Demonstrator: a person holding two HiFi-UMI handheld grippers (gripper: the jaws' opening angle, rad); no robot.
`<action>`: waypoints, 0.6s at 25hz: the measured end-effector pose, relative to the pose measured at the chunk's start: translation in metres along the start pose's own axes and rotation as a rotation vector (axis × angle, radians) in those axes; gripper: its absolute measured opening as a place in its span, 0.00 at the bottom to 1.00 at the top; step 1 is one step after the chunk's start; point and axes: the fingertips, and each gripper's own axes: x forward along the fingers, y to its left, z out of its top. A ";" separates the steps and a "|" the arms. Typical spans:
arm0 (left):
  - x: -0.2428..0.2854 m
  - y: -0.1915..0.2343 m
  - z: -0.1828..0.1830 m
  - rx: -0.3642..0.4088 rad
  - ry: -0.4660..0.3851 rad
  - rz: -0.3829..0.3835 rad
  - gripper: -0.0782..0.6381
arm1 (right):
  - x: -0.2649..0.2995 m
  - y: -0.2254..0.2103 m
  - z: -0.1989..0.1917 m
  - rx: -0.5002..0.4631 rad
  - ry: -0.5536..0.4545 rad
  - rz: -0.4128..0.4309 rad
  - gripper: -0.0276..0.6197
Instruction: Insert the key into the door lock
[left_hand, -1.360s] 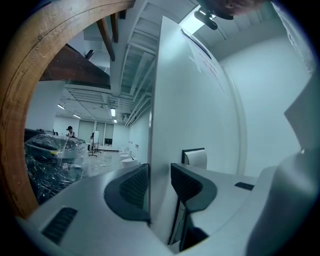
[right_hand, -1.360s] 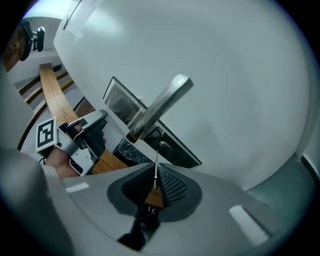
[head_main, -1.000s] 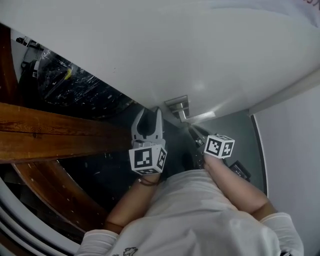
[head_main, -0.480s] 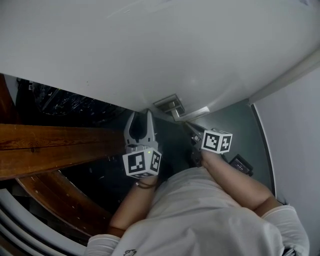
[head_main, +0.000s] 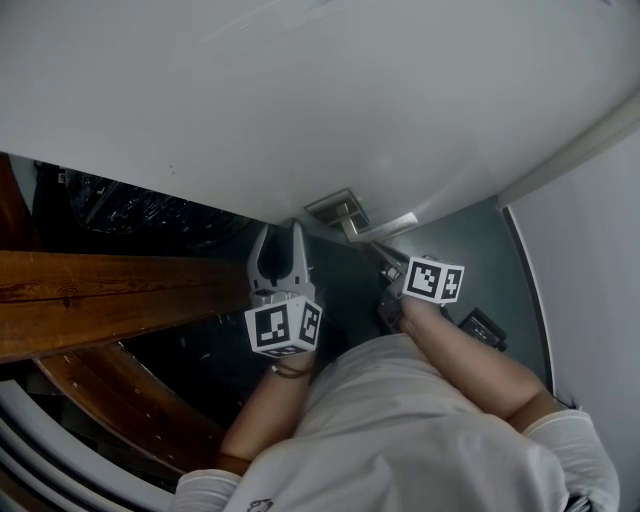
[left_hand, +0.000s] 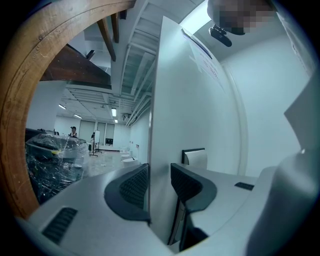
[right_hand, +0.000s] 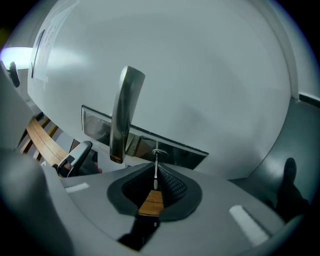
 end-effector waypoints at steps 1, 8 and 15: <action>0.000 0.000 0.000 -0.001 0.000 0.001 0.29 | 0.000 -0.001 0.000 0.025 -0.010 0.011 0.08; 0.001 0.000 -0.001 0.003 -0.002 0.001 0.29 | -0.004 -0.004 0.005 0.275 -0.147 0.122 0.08; 0.000 -0.001 0.000 0.003 -0.008 0.003 0.29 | 0.006 -0.007 -0.008 0.381 -0.175 0.129 0.08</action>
